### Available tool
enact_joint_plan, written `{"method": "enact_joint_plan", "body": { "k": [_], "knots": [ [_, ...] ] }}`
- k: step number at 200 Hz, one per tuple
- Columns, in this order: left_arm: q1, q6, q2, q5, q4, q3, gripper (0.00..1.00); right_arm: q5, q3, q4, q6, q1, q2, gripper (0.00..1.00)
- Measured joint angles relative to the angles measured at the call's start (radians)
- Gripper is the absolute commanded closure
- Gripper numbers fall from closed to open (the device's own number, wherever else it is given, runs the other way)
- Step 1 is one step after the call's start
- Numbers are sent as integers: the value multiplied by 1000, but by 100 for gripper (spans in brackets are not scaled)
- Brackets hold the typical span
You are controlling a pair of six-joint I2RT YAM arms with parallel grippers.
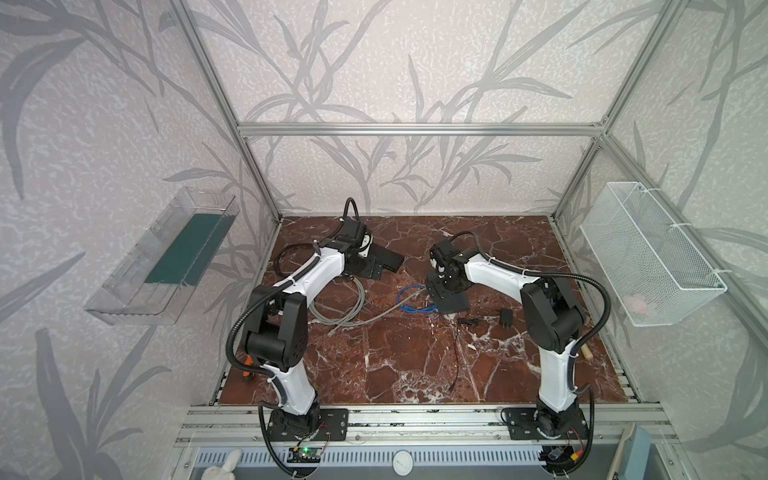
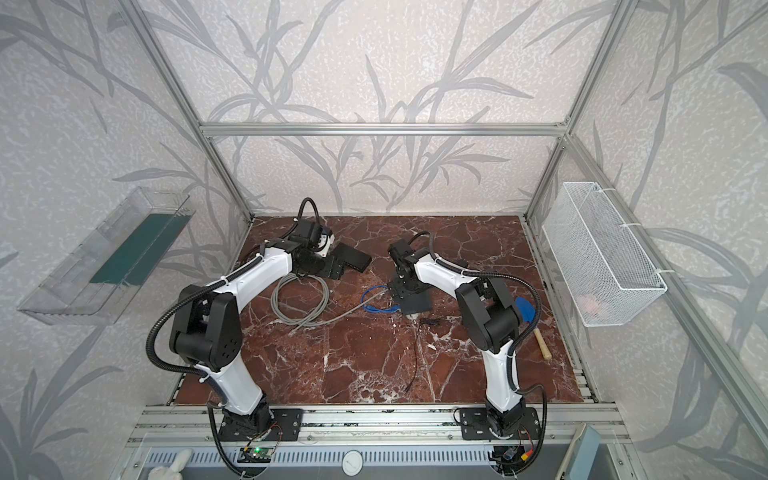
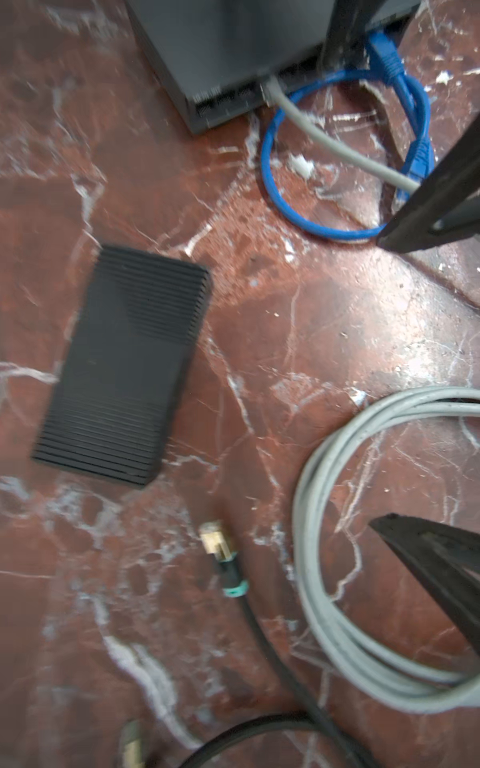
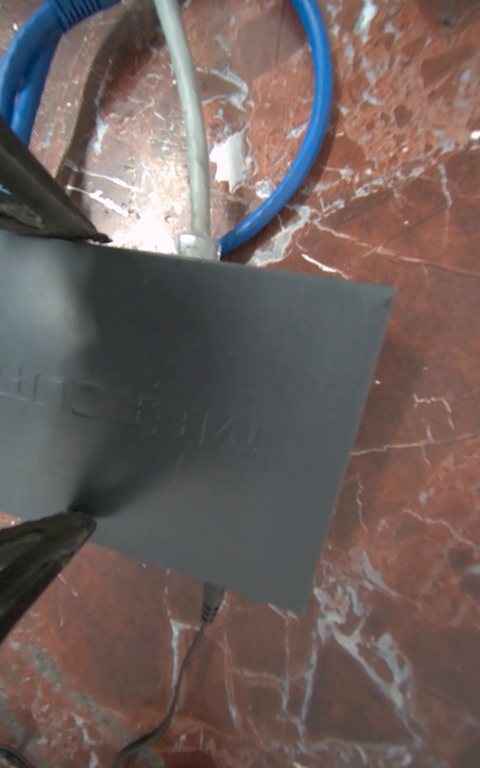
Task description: Insert the plug into the switch port
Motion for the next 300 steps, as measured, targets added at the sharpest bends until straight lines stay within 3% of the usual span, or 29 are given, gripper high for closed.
{"method": "enact_joint_plan", "body": {
  "k": [44,81,144,265,300],
  "knots": [
    [0,-52,-2,-6,11,-88,14,-7,12,5,-37,-13,7,10],
    [-2,-78,-2,26,11,-143,23,-28,44,10,-81,-107,28,11],
    [-26,-119,-2,120,7,-181,35,-58,250,-19,-141,-184,163,10],
    [-101,-120,48,522,-15,-189,43,-47,476,-116,-230,-241,299,9],
    [-135,-95,50,661,-40,-177,51,-48,494,-123,-238,-241,311,8]
  ]
}}
